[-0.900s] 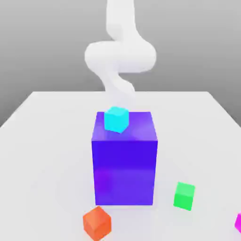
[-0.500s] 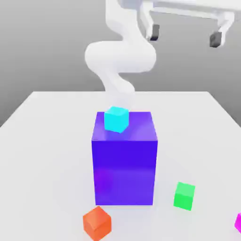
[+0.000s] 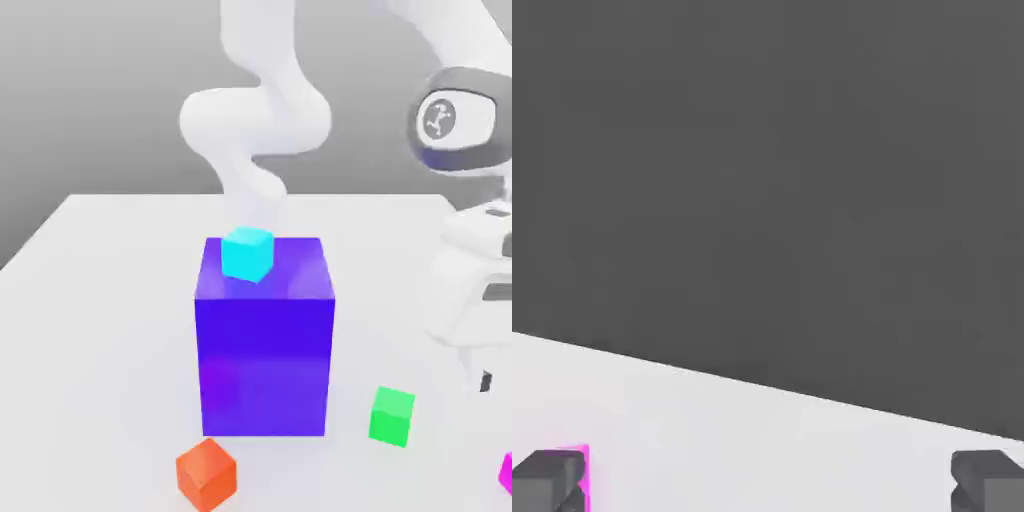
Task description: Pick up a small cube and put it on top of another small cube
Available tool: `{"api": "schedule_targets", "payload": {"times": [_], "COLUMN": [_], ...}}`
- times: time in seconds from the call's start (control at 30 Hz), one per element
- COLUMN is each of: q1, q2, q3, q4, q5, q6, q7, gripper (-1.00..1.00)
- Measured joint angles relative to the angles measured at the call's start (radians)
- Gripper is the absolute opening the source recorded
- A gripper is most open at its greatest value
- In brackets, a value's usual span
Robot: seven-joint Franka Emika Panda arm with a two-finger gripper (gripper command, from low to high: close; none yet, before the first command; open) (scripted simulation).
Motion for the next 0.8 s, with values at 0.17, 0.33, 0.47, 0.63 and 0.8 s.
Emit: {"api": "schedule_targets", "payload": {"times": [0.17, 0.33, 0.47, 0.63, 0.8], "q1": [0.059, 0.13, 0.139, 0.127, 0.077], "q2": [0.159, 0.334, 0.355, 0.325, 0.18], "q3": [0.025, -0.03, -0.042, -0.025, 0.024], "q4": [0.018, 0.056, 0.062, 0.054, -0.031], "q5": [0.007, -0.05, -0.06, -0.043, 0.005], "q6": [0.048, 0.155, 0.17, 0.149, 0.071], "q7": [0.037, 0.092, 0.099, 0.088, 0.01], "gripper": [0.0, 0.0, -1.0, -1.0, -1.0]}}
